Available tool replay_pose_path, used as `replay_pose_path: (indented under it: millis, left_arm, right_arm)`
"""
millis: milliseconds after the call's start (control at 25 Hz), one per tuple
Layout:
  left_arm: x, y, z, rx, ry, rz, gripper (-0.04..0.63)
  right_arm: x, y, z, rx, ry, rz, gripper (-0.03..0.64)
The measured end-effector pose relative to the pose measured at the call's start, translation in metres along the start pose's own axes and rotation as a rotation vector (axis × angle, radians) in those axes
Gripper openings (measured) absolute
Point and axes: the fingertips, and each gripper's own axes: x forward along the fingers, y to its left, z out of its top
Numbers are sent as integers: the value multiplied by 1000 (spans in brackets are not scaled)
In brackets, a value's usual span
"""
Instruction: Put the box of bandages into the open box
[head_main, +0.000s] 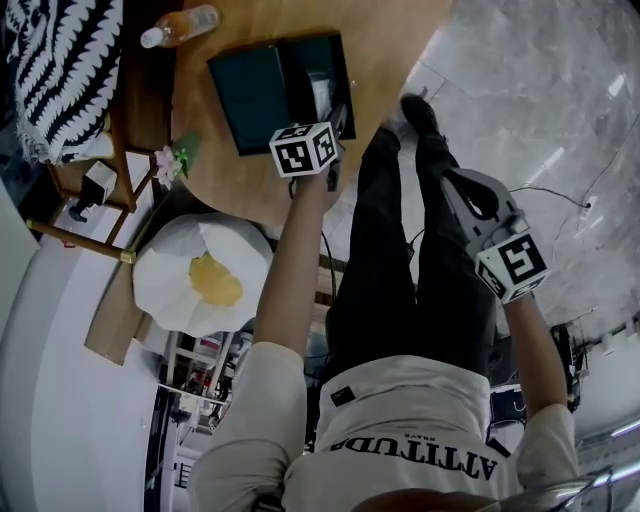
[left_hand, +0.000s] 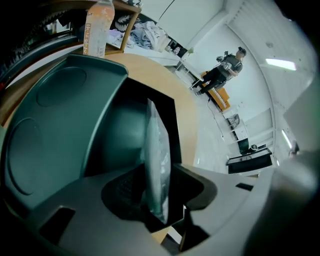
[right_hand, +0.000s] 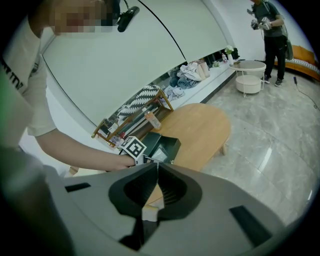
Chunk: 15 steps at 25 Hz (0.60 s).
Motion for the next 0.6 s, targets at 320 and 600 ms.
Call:
replay_pose_path:
  millis: [320, 600]
  left_arm:
    - [-15, 6, -5, 0, 12, 41, 232]
    - [-36, 17, -11, 26, 10, 103, 241]
  right_arm:
    - [-7, -3, 4, -2, -15, -7, 23]
    - [-8, 5, 9, -21, -24, 4, 23]
